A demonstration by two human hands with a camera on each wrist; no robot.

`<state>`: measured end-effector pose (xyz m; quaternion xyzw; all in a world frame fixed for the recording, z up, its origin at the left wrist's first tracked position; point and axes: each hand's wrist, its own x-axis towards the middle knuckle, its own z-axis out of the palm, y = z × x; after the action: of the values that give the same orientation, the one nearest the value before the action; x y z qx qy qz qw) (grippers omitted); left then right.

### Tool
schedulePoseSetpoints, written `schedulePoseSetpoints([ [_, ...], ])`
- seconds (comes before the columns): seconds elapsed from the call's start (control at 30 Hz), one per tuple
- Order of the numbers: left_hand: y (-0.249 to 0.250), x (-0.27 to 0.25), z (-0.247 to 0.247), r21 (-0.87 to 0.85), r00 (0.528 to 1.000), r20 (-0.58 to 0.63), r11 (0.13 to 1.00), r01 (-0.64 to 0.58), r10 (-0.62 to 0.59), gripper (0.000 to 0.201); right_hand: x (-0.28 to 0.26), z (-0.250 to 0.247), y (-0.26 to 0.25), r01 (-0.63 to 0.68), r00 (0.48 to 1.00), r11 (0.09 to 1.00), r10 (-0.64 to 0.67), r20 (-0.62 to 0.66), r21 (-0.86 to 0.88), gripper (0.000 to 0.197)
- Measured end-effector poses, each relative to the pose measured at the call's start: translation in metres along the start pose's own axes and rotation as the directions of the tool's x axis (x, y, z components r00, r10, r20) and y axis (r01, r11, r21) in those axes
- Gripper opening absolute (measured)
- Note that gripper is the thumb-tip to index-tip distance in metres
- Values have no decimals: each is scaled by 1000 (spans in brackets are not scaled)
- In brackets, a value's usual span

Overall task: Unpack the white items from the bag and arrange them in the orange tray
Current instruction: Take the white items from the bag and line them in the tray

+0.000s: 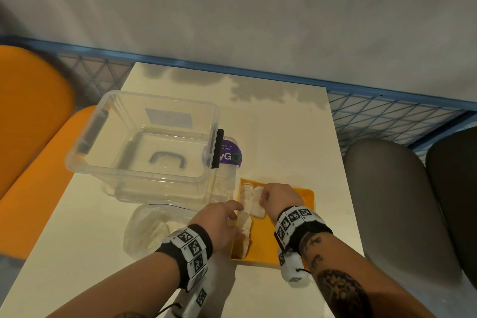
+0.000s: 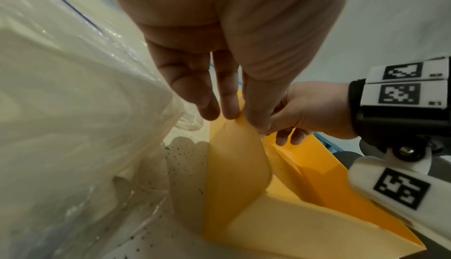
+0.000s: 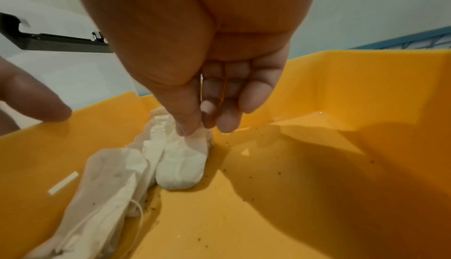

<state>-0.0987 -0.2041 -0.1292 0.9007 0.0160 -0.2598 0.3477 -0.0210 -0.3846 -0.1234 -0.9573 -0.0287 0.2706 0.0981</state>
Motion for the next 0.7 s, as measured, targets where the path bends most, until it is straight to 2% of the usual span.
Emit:
schedulePoseSetpoints([
  [0.27, -1, 2, -2, 6, 1000, 24, 1000, -13, 13, 50, 1, 2, -1, -35, 999, 999, 36, -40, 24, 21],
  [0.43, 1, 1, -3, 28, 1000, 22, 1000, -10, 10, 50, -12, -4, 3, -74, 995, 987, 83, -58, 145, 27],
  [0.53, 0, 0, -3, 34, 1000, 12, 999, -9, 8, 50, -34, -2, 5, -40, 996, 972, 56, -63, 230, 26],
  [0.6, 0, 0, -2, 36, 1000, 9, 999, -10, 9, 50, -57, 8, 7, 19, 1000, 969, -13, -25, 247, 22],
  [0.7, 0, 0, -6, 26, 999, 29, 999, -20, 19, 50, -91, 33, 11, 82, 983, 973, -115, 142, 218, 26],
])
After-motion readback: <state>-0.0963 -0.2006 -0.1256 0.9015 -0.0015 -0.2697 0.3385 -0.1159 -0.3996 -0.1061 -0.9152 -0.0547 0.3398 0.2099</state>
